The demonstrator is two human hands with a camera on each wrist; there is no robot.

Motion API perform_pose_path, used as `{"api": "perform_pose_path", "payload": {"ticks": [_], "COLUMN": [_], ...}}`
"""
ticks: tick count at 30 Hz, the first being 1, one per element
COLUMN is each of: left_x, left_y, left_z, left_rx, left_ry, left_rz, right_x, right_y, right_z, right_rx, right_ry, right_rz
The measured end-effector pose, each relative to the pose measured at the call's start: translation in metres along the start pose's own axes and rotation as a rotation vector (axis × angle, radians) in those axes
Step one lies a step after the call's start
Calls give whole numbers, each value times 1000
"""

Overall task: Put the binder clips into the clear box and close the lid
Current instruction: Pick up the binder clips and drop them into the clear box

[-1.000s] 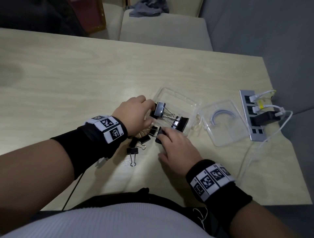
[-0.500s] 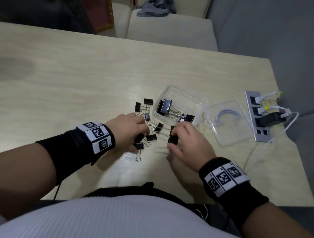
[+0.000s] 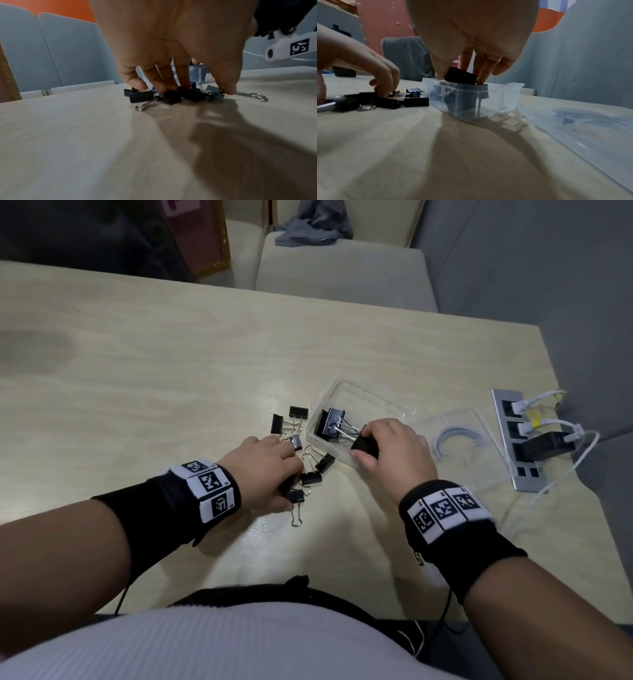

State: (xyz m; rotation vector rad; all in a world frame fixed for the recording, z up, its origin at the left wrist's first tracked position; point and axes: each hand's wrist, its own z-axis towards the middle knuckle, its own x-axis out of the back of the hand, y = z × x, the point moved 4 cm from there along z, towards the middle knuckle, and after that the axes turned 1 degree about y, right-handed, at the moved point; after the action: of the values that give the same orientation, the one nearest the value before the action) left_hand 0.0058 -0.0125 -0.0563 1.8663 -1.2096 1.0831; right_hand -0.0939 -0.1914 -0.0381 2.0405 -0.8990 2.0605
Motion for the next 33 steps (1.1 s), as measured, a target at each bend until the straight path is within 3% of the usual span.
{"api": "perform_pose_path", "payload": {"ticks": [5, 13, 17, 20, 22, 26, 29, 33], "left_x": [-1, 3, 7, 15, 16, 10, 4, 2], "left_y": [5, 4, -11, -32, -44, -43, -41, -40], "left_z": [-4, -2, -1, -1, -3, -9, -9, -5], "left_rx": [-80, -99, 18, 167, 197, 114, 123, 171], "left_ry": [18, 153, 244, 271, 247, 129, 76, 69], "left_rz": [13, -11, -62, -150, -162, -90, -60, -146], "right_x": [-4, 3, 3, -10, -24, -54, -62, -58], "right_y": [0, 4, -6, -30, -48, -67, -66, -53], "right_z": [2, -12, -30, -50, -62, -73, -72, -65], "right_rx": [2, -24, 77, 255, 368, 524, 545, 455], "right_ry": [-76, 14, 57, -53, -191, -379, -377, -351], "right_rz": [18, -2, 74, 99, 63, -65, -116, -88]}}
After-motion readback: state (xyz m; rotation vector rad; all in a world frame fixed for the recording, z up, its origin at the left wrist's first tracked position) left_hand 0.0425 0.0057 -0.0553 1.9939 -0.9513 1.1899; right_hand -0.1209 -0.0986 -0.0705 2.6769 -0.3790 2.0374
